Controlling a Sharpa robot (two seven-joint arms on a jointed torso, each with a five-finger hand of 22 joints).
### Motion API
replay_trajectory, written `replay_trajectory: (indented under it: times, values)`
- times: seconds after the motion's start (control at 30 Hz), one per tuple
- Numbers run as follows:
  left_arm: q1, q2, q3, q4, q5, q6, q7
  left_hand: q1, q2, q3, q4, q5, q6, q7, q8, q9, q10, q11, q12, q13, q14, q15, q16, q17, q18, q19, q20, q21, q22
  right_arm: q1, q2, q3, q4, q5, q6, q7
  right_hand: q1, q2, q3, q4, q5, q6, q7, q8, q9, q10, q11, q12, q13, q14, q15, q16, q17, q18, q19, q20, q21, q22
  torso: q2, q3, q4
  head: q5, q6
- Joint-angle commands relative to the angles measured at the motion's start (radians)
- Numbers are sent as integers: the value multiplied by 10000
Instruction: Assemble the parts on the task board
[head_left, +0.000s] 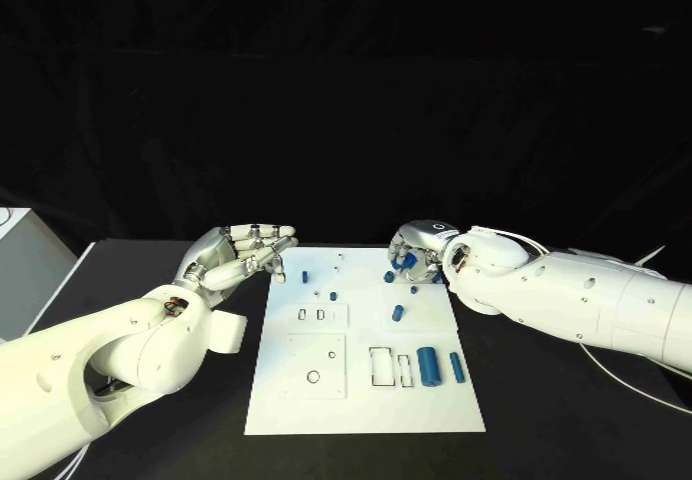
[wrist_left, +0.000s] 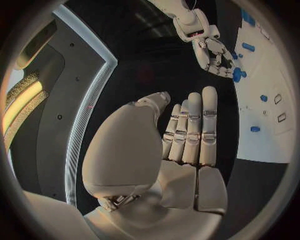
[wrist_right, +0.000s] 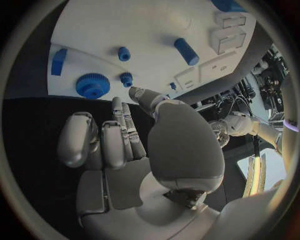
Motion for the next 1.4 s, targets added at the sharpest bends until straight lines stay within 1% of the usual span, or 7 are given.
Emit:
replay_trajectory:
  times: [0.03,0.2,0.8,0.97,1.07,1.17,1.4]
  values:
    - [4,4,21,27,-86,188,-16,-95,-15,72,-3,-51,-43,-58,-7,10,64,-12,38,17,-54,-38,48,15,57,-71,-11,49,14,3,24,3,-1,-418,519,-279,15,-72,-46,3,-58,-68,-38,-22,15,-64,-2,-32,-11,479,58,55,13,27,-38,39,-86,-65,101,-17,11,-8,-22]
    - [4,-6,37,7,-90,175,-31,-95,-15,72,-3,-51,-43,-58,-7,10,64,-12,38,17,-54,-38,48,15,57,-71,-11,49,14,0,22,2,36,-466,581,-283,8,-50,-60,17,-74,-46,-46,-5,34,-49,-11,-11,-4,481,50,76,33,31,-39,34,-91,-72,140,-19,13,-21,-45]
    - [4,7,70,-44,-98,186,-70,-107,-15,90,6,-49,-54,-50,-8,15,50,-5,34,15,-74,-35,77,28,57,-85,-7,90,37,-4,221,3,-112,-489,630,-301,-19,38,-79,77,-98,51,-38,61,99,2,-6,12,19,473,47,101,17,30,-36,27,-80,-54,320,-17,18,-45,113]
    - [4,5,77,-31,-102,212,-92,-106,-7,110,9,-46,-64,-43,-9,18,39,0,31,14,-92,-31,97,37,57,-96,-4,122,55,-5,309,3,-232,-473,578,-273,-47,101,-69,125,-83,54,-28,66,118,25,0,16,28,466,51,105,-1,36,-47,28,-104,-87,350,-34,36,-50,146]
    - [5,3,83,-20,-105,223,-104,-97,5,131,6,-43,-63,-45,-5,23,42,-2,34,15,-103,-30,111,43,58,-105,-2,144,68,-13,371,3,-298,-465,576,-253,-60,117,-67,142,-69,52,-26,67,124,26,1,13,29,465,53,110,2,36,-49,29,-107,-90,365,-37,32,-56,144]
    - [5,-3,90,-15,-107,214,-117,-88,13,148,1,-42,-63,-46,-3,26,43,-3,36,16,-111,-31,123,48,59,-113,-1,162,78,-29,420,2,-329,-448,608,-236,-58,165,-48,164,-51,82,-27,88,148,61,-3,22,39,460,53,119,-3,34,-49,30,-100,-76,387,-19,26,-36,153]
    - [5,-7,101,-21,-109,208,-138,-64,34,192,-11,-39,-67,-45,2,33,35,-1,36,16,-134,-31,146,57,60,-134,1,202,101,-88,503,2,-385,-426,598,-203,-2,277,28,178,-105,196,-12,166,237,303,-27,77,96,451,39,155,-8,29,-44,25,-67,-19,413,-22,53,-12,121]
